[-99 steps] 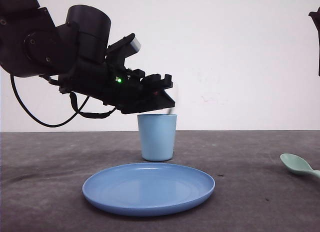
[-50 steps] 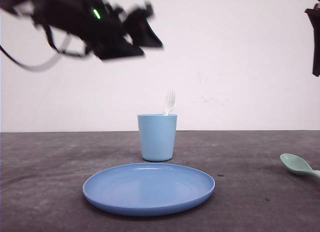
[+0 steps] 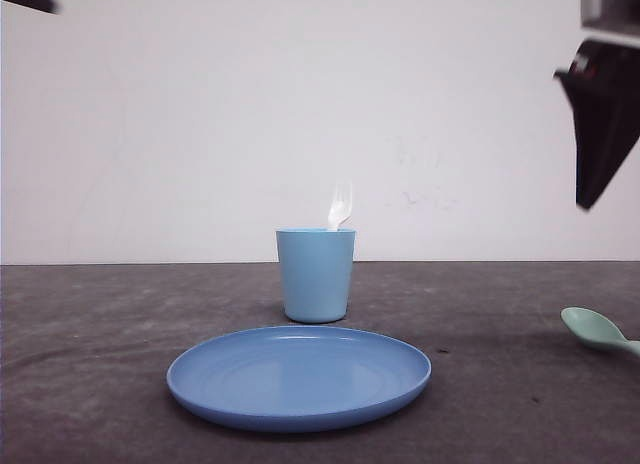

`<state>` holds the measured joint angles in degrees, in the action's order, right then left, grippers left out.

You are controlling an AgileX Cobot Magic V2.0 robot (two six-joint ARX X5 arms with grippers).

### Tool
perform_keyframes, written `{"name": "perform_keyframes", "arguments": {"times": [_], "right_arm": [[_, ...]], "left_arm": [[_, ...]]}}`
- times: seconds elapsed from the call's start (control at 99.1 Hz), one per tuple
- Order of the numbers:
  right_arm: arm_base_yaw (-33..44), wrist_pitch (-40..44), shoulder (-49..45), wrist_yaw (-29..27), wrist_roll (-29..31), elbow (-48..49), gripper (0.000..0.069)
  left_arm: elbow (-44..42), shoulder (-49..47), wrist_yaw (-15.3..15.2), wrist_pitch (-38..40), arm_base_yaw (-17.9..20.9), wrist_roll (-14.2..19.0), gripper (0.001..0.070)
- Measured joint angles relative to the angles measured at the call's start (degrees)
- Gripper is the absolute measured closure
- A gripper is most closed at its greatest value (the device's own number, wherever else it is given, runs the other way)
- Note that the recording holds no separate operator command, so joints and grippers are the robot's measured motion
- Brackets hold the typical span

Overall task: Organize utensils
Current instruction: 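Lower the right gripper over the mint-green spoon and close on it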

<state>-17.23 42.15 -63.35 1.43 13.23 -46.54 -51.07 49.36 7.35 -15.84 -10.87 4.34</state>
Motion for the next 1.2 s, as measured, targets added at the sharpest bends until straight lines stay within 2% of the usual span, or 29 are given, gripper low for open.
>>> {"name": "perform_keyframes", "arguments": {"times": [0.192,0.262,0.403,0.817,1.019,1.2], "right_arm": [[-1.1,-3.7,-4.4,-0.2,1.5,0.0,0.0013],[-1.1,-5.4,-6.5,-0.2,1.9,0.0,0.0034],[-1.1,-8.3,-11.0,-0.2,2.1,0.0,0.0075],[-1.1,-14.8,-21.7,-2.8,2.3,0.0,0.0093],[-1.2,-15.5,-22.9,-3.0,2.2,0.0,0.0213],[-1.5,-16.0,-22.9,-3.0,2.2,0.0,0.0239]], "left_arm": [[2.3,-7.3,0.0,-8.6,5.0,-1.8,0.0393],[4.5,-9.1,0.0,-10.2,5.8,-1.8,0.0393],[8.5,-11.5,0.0,-11.5,5.9,-1.7,0.0393],[9.3,-12.4,0.0,-11.8,5.9,-0.5,0.0393],[9.3,-12.4,0.0,-11.8,5.9,-0.5,0.0393],[9.3,-12.4,0.0,-11.8,5.9,-0.5,0.0393]]}}
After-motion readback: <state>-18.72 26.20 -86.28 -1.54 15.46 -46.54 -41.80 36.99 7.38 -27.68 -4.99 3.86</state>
